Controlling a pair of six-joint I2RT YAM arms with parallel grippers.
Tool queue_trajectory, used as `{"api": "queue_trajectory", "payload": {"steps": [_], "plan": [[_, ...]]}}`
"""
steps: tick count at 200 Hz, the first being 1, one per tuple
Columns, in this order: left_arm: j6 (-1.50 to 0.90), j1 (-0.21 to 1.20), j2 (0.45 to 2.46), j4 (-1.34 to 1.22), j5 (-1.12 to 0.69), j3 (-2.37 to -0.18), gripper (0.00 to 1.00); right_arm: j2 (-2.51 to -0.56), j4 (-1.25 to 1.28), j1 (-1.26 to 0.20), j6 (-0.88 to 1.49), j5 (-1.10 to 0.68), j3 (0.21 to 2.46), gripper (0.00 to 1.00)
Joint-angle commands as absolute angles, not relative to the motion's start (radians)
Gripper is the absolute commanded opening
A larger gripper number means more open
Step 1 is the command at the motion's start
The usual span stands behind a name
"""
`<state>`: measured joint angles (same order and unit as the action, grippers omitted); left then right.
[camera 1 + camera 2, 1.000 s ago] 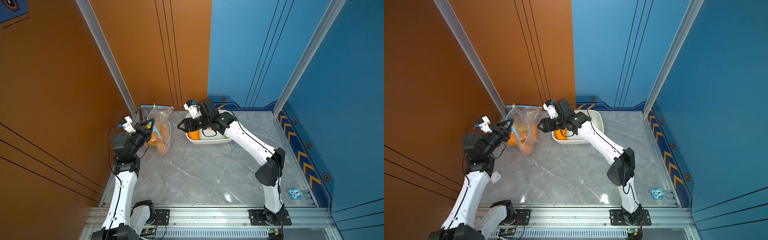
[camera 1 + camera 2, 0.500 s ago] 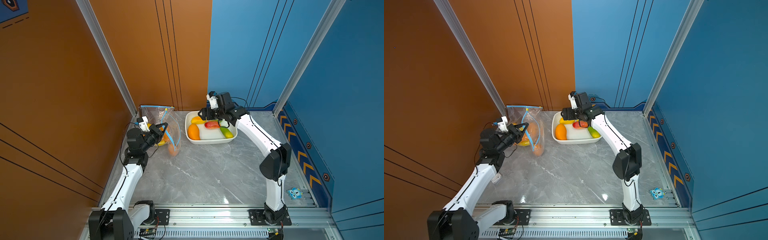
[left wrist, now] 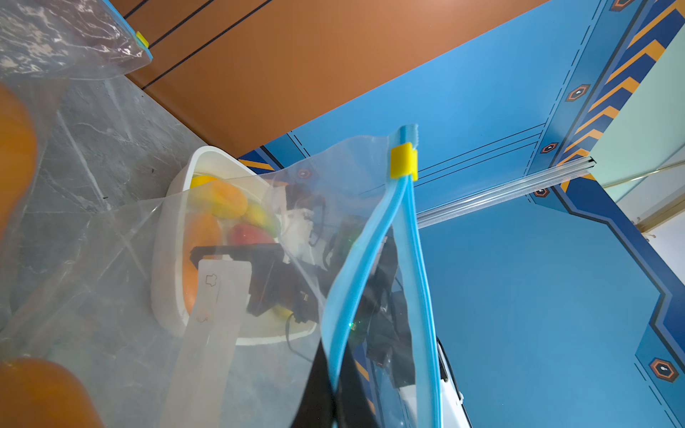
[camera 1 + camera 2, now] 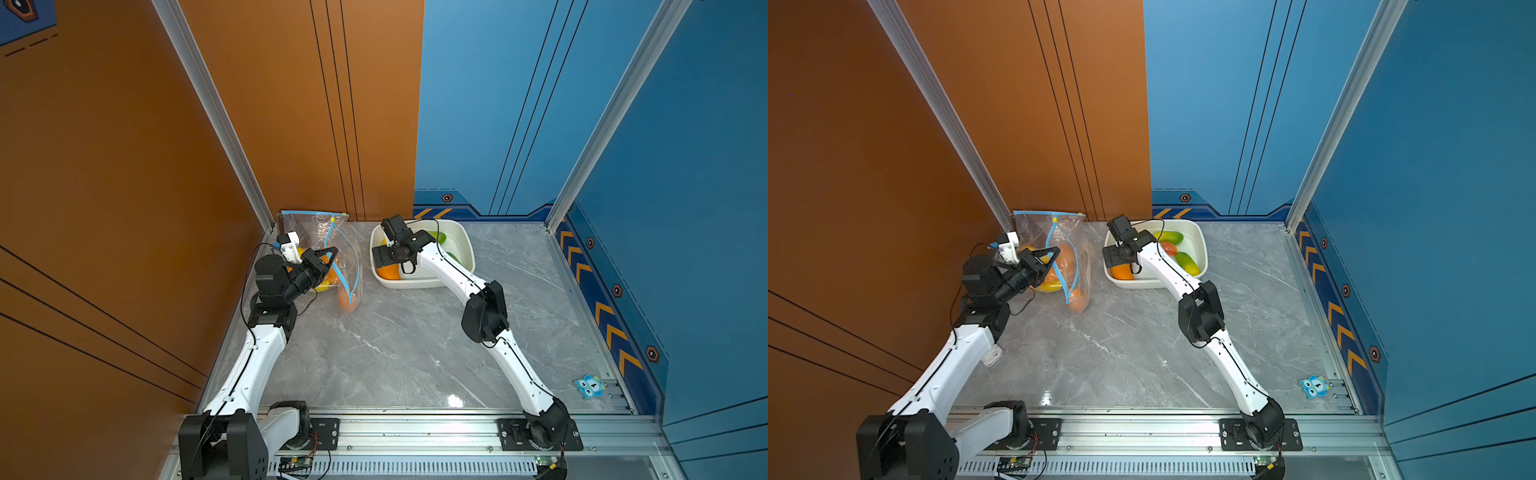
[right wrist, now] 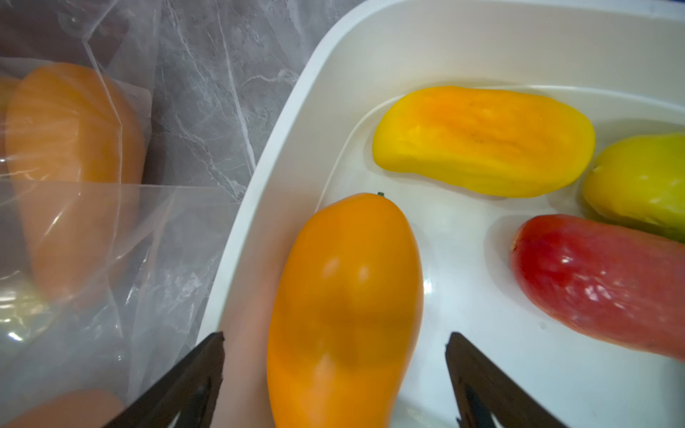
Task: Place the mango in a zip-top bag and seal the zipper
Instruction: Pick up the mango from the basket.
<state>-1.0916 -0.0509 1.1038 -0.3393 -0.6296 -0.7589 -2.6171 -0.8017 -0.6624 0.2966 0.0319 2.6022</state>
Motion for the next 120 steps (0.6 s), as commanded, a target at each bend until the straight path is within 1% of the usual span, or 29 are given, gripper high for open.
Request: {"api": "queue_trajectory", "payload": {"steps": [1, 13, 39, 53, 70, 83, 120], "plan": [[-1.057, -0.042, 1.109, -0.331, -0.665, -0.789, 0.00, -2.651, -0.825, -0.660, 0.338, 0.090, 2.631, 0.94], [-1.057, -0.038, 1.109, -0.332, -0.666, -0.795, 0.00, -2.671, -0.825, -0.660, 0.346, 0.086, 2.640, 0.94], [-1.057, -0.019, 1.102, -0.332, -0.671, -0.813, 0.00, -2.699, -0.825, -0.655, 0.377, 0.006, 2.645, 0.94], [-1.042, -0.001, 1.093, -0.331, -0.675, -0.826, 0.00, -2.716, -0.827, -0.655, 0.387, -0.007, 2.651, 0.94], [-1.035, 0.008, 1.083, -0.331, -0.681, -0.830, 0.00, -2.726, -0.827, -0.655, 0.400, -0.014, 2.651, 0.93], [-1.031, 0.009, 1.079, -0.331, -0.690, -0.831, 0.00, -2.733, -0.823, -0.651, 0.407, -0.017, 2.656, 0.91], [-1.032, 0.009, 1.078, -0.332, -0.697, -0.819, 0.00, -2.732, -0.817, -0.638, 0.429, -0.015, 2.681, 0.62]]}}
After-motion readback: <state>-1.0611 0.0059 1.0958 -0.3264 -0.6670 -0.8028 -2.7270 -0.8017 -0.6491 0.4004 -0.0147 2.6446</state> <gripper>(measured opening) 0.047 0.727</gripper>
